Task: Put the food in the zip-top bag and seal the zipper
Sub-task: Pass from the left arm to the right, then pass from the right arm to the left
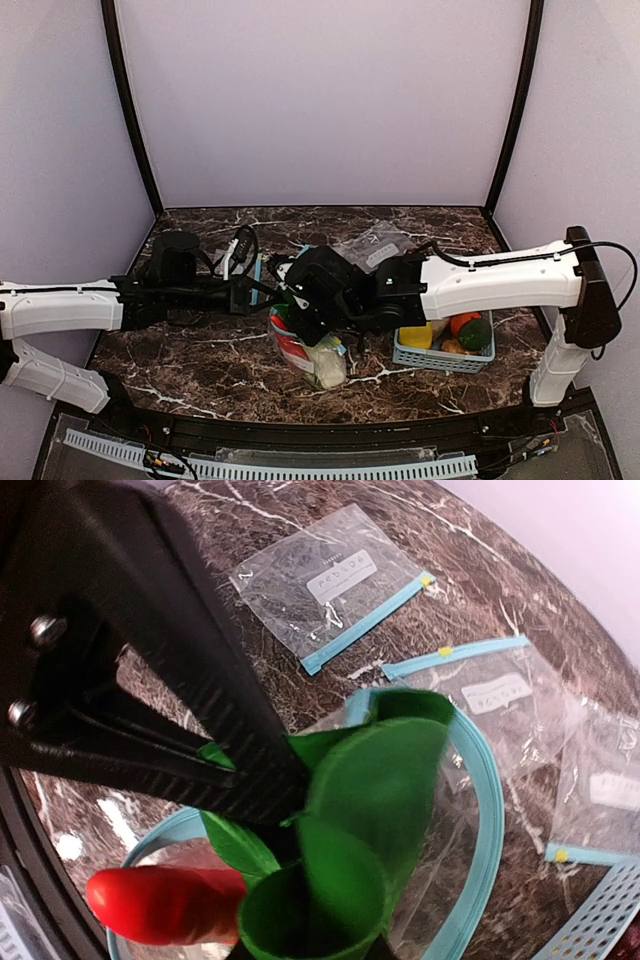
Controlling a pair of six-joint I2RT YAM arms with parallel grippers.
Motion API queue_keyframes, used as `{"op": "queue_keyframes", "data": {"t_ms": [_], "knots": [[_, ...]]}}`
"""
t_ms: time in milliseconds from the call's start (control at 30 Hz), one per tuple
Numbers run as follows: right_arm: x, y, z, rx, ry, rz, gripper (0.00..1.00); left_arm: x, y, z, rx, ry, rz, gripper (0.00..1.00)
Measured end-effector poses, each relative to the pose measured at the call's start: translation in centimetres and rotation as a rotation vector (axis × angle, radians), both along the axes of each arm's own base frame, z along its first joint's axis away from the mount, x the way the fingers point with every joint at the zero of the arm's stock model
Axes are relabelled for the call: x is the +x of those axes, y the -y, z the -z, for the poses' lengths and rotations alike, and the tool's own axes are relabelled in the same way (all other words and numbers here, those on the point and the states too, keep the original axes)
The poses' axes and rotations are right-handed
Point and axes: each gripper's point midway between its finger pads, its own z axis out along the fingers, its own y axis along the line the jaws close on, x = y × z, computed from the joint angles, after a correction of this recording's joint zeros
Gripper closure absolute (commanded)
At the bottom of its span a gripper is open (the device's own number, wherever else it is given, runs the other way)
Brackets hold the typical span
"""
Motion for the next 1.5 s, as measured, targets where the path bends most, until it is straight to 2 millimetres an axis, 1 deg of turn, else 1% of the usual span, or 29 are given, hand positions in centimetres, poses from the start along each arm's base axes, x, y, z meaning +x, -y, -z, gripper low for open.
{"op": "queue_keyframes", "data": {"t_ms": [33,67,100,133,167,200,233,267,333,467,500,633,833,1000,1100,1133,1167,1200,1233,1267,1333,1433,1467,1500], "knots": [[0.0,0.0,0.0,0.006,-0.006,0.006,1.00,0.0,0.0,0.0,-0.001,0.001,0.000,0.99],[-0.1,0.0,0.0,0.010,-0.008,0.009,1.00,-0.1,0.0,-0.1,-0.001,0.001,0.001,0.98],[-0.1,0.0,0.1,0.023,-0.018,0.020,1.00,-0.1,0.0,-0.1,-0.001,0.001,0.002,0.93],[-0.1,0.0,0.1,0.030,-0.019,0.026,1.00,-0.2,0.0,0.0,0.001,-0.001,0.004,0.82],[-0.1,0.1,0.1,0.040,-0.023,0.034,1.00,-0.2,0.0,0.1,0.002,-0.002,0.003,0.76],[0.0,0.4,0.1,0.043,-0.022,0.043,1.00,-0.2,0.0,0.1,0.002,-0.002,0.003,0.64],[0.0,0.7,0.2,0.044,-0.021,0.054,1.00,-0.3,-0.1,0.0,0.000,-0.001,0.000,0.57],[0.1,1.2,0.3,0.044,-0.019,0.067,1.00,-0.4,-0.3,-0.2,-0.005,-0.001,-0.004,0.46],[0.3,2.2,0.4,0.046,-0.017,0.089,1.00,-0.6,-0.6,-0.5,-0.012,0.008,-0.013,0.36],[0.4,3.4,0.5,0.053,-0.017,0.114,1.00,-0.8,-1.2,-0.8,-0.024,-0.007,-0.042,0.28],[0.3,3.5,0.5,0.055,-0.016,0.115,1.00,-0.7,-1.3,-0.7,-0.026,-0.014,-0.050,0.25],[0.3,3.7,0.4,0.068,-0.014,0.114,1.00,-0.7,-1.3,-0.3,-0.027,-0.057,-0.067,0.21],[0.1,3.9,0.3,0.092,-0.010,0.111,1.00,-0.1,-0.9,1.5,0.024,-0.152,-0.087,0.20],[-0.2,3.9,0.1,0.106,-0.006,0.102,1.00,1.0,0.2,1.0,0.031,-0.183,-0.098,0.20],[-0.4,3.7,0.1,0.110,-0.005,0.092,1.00,1.5,0.5,1.0,0.036,-0.195,-0.106,0.23],[-0.5,3.6,0.0,0.112,-0.004,0.090,1.00,1.7,0.6,1.2,0.041,-0.202,-0.110,0.30],[-0.5,3.6,0.0,0.112,-0.003,0.088,1.00,1.8,0.5,1.4,0.045,-0.209,-0.116,0.35],[-0.5,3.6,0.0,0.112,-0.002,0.085,1.00,2.0,0.5,1.7,0.054,-0.220,-0.121,0.43],[-0.6,3.5,0.0,0.112,-0.002,0.084,1.00,2.1,0.5,2.0,0.063,-0.229,-0.128,0.46],[-0.6,3.5,0.0,0.111,0.000,0.082,1.00,2.3,0.4,2.2,0.066,-0.240,-0.137,0.52],[-0.6,3.5,0.0,0.112,0.001,0.080,1.00,2.6,0.4,2.5,0.082,-0.244,-0.146,0.61],[-0.6,3.5,0.0,0.113,0.002,0.077,1.00,2.8,0.3,2.5,0.091,-0.243,-0.153,0.66],[-0.6,3.4,0.0,0.112,0.003,0.075,1.00,2.9,0.2,2.6,0.094,-0.242,-0.155,0.72],[-0.7,3.4,0.0,0.111,0.003,0.073,1.00,2.9,0.2,2.6,0.095,-0.243,-0.157,0.75]]}}
